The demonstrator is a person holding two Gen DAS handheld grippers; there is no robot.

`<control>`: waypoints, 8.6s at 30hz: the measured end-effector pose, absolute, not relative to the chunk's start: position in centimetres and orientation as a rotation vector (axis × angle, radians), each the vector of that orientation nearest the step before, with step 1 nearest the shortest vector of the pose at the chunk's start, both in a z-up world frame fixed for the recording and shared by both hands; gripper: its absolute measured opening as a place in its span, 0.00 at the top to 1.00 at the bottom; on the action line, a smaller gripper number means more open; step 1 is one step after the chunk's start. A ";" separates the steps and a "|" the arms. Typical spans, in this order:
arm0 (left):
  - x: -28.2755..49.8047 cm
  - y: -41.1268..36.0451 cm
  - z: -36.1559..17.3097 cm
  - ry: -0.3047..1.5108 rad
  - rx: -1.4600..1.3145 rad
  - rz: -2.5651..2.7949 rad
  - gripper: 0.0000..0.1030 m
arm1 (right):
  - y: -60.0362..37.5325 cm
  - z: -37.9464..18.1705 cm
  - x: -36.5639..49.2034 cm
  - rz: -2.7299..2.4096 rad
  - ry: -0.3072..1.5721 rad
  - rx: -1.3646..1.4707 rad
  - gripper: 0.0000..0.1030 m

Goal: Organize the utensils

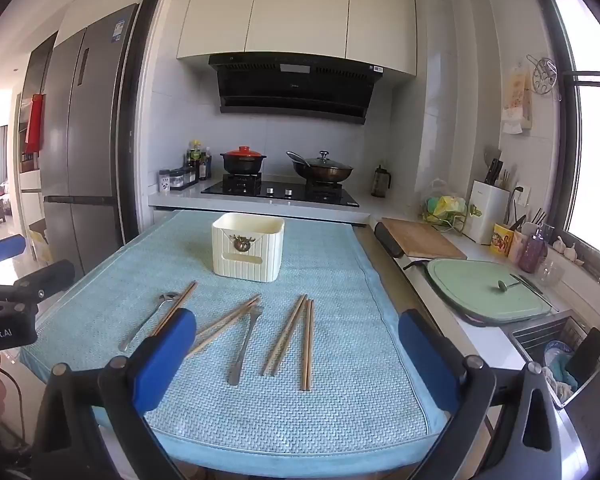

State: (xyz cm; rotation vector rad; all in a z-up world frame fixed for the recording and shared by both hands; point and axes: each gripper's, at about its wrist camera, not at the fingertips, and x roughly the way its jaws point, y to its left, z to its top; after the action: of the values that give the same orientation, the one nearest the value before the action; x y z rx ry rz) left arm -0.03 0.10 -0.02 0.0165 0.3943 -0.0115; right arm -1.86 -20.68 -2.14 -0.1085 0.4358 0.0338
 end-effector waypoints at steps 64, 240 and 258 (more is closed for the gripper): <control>1.2 0.2 -0.8 0.447 0.014 -0.037 0.00 | -20.8 -1.6 -1.8 0.020 0.396 -0.099 0.00; 33.3 6.0 -17.6 1.168 0.133 -0.174 0.42 | -25.0 -22.7 41.0 0.226 1.226 -0.074 0.78; 29.0 8.8 -10.1 0.907 -0.003 -0.186 1.00 | -24.1 -15.1 36.9 0.288 0.921 0.030 0.94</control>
State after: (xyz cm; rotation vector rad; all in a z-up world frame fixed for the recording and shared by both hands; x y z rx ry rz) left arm 28.98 8.82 -10.06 -0.0029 0.9066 -0.1862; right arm 36.90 -24.09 -15.15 0.0301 0.9214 0.2879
